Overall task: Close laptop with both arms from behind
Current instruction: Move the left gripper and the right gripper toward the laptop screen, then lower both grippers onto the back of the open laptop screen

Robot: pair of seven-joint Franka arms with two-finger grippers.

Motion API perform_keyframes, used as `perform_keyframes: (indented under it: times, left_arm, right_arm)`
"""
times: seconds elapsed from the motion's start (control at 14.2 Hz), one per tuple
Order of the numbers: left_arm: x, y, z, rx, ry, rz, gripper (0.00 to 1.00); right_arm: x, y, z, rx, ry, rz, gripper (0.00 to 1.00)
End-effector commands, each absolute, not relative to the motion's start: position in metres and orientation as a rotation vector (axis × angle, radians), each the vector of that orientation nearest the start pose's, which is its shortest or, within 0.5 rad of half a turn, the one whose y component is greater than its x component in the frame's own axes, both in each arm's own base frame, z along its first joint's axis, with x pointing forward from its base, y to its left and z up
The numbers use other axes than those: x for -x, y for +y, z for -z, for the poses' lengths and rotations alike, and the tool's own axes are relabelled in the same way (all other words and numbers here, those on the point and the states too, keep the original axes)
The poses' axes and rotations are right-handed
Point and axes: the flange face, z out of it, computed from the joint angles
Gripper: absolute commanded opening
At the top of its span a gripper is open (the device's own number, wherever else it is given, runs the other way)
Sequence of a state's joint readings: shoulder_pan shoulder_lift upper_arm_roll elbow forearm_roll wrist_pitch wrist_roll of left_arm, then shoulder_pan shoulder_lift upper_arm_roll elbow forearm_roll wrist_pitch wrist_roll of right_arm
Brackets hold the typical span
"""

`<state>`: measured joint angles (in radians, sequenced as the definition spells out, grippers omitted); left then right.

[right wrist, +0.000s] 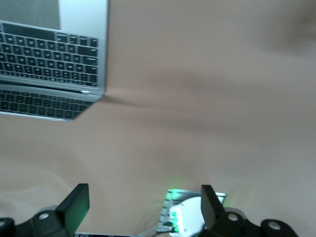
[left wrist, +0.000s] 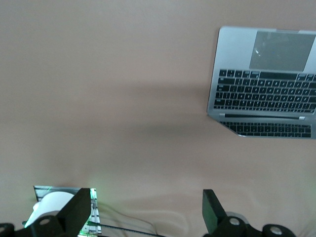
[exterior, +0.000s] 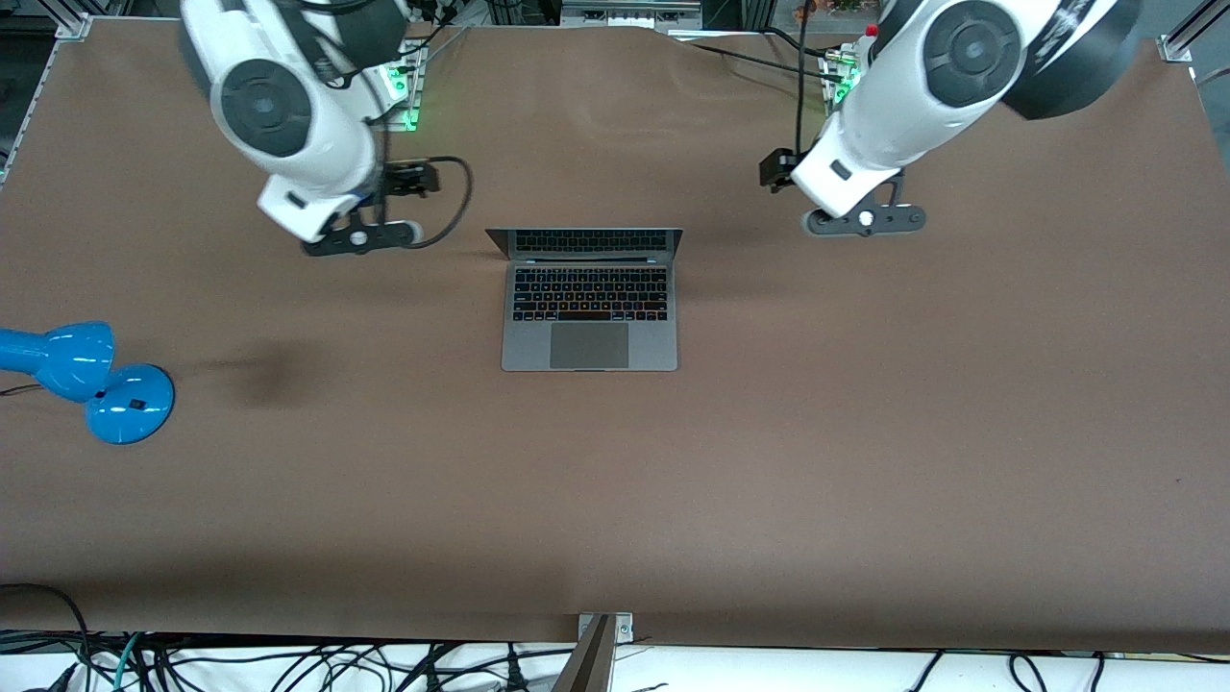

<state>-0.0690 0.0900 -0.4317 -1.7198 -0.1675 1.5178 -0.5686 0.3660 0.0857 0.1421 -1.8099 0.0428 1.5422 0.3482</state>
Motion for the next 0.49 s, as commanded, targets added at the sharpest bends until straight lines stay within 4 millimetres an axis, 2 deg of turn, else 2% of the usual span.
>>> perform_keyframes:
  times: [0.0, 0.14, 0.21, 0.28, 0.35, 0.42]
  left_arm:
    - [-0.483, -0.300, -0.485, 3.138, -0.224, -0.656, 0.98]
    - [-0.475, -0.327, -0.467, 3.110, -0.273, -0.699, 0.98]
    - [-0.470, -0.338, -0.461, 3.103, -0.288, -0.702, 0.97]
    - [-0.467, -0.348, -0.451, 3.091, -0.321, -0.712, 0.93]
    - [-0.466, -0.353, -0.442, 3.081, -0.345, -0.730, 0.83]
    - [-0.467, -0.355, -0.435, 3.078, -0.356, -0.754, 0.56]
  right_arm:
    - [-0.423, 0.301, -0.442, 3.209, -0.189, -0.472, 1.00]
    - [-0.395, 0.329, -0.419, 3.225, -0.151, -0.391, 1.00]
    - [-0.389, 0.340, -0.412, 3.226, -0.135, -0.373, 0.94]
    - [-0.382, 0.349, -0.406, 3.227, -0.161, -0.377, 0.65]
    - [-0.381, 0.351, -0.400, 3.228, -0.161, -0.397, 0.16]
    - [-0.376, 0.356, -0.399, 3.229, -0.181, -0.401, 0.00]
